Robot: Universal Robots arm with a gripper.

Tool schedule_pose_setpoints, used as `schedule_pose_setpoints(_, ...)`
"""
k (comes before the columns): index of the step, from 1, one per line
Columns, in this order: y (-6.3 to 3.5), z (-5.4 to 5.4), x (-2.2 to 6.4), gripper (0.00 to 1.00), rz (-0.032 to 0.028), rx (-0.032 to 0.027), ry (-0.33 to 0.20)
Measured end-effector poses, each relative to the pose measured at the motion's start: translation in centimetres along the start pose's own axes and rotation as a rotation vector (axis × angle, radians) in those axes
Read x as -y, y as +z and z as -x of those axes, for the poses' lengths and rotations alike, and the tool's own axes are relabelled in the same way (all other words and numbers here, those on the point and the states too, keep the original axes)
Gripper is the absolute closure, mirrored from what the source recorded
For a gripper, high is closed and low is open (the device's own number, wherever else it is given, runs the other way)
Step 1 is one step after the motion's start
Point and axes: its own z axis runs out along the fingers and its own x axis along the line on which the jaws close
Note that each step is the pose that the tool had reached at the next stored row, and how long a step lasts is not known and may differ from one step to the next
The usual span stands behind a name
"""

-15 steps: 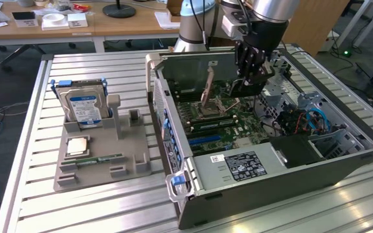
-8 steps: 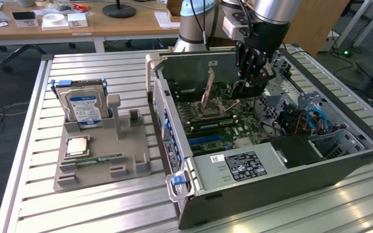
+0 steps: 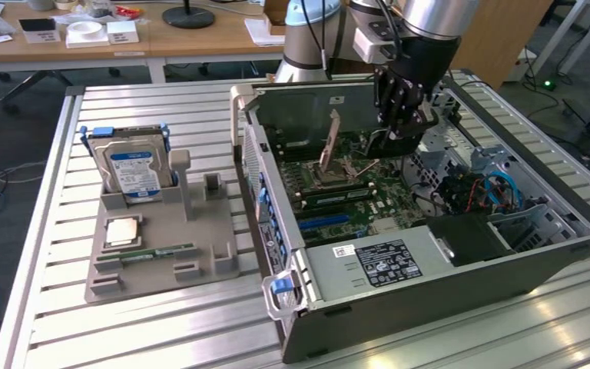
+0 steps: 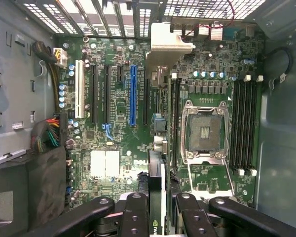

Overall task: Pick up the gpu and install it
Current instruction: 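Insert the gpu into the slot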

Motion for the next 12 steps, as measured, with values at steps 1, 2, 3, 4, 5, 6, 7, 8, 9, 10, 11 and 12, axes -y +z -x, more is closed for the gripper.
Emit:
schedule_pose_setpoints(1, 0.0, 0.0, 0.0, 0.74, -0.0001, 0.0, 0.0)
schedule_pose_setpoints(2, 0.0, -0.03, 0.0, 0.74, 0.0, 0.0001, 0.0)
schedule_pose_setpoints(3, 0.0, -0.08, 0.0, 0.74, 0.0, 0.0, 0.0)
schedule_pose_setpoints(4, -0.01, -0.12, 0.0, 0.74, 0.0, 0.0, 0.0)
schedule_pose_setpoints(5, 0.0, -0.15, 0.0, 0.74, -0.0001, 0.0001, 0.0)
schedule_pose_setpoints(6, 0.0, -0.16, 0.0, 0.74, -0.0001, 0.0002, 0.0)
schedule_pose_setpoints(7, 0.0, -0.16, 0.0, 0.74, -0.0001, 0.0001, 0.0)
schedule_pose_setpoints(8, 0.01, -0.17, -0.01, 0.74, 0.0001, -0.0002, 0.0)
schedule_pose_setpoints(9, 0.02, -0.17, -0.02, 0.74, 0.0, 0.0, 0.0)
schedule_pose_setpoints(10, 0.03, -0.17, -0.02, 0.74, 0.0, 0.0, 0.0)
schedule_pose_setpoints(11, 0.04, -0.17, -0.02, 0.74, 0.0, 0.0, 0.0)
schedule_pose_setpoints(12, 0.08, -0.17, -0.02, 0.74, -0.0001, 0.0003, 0.0)
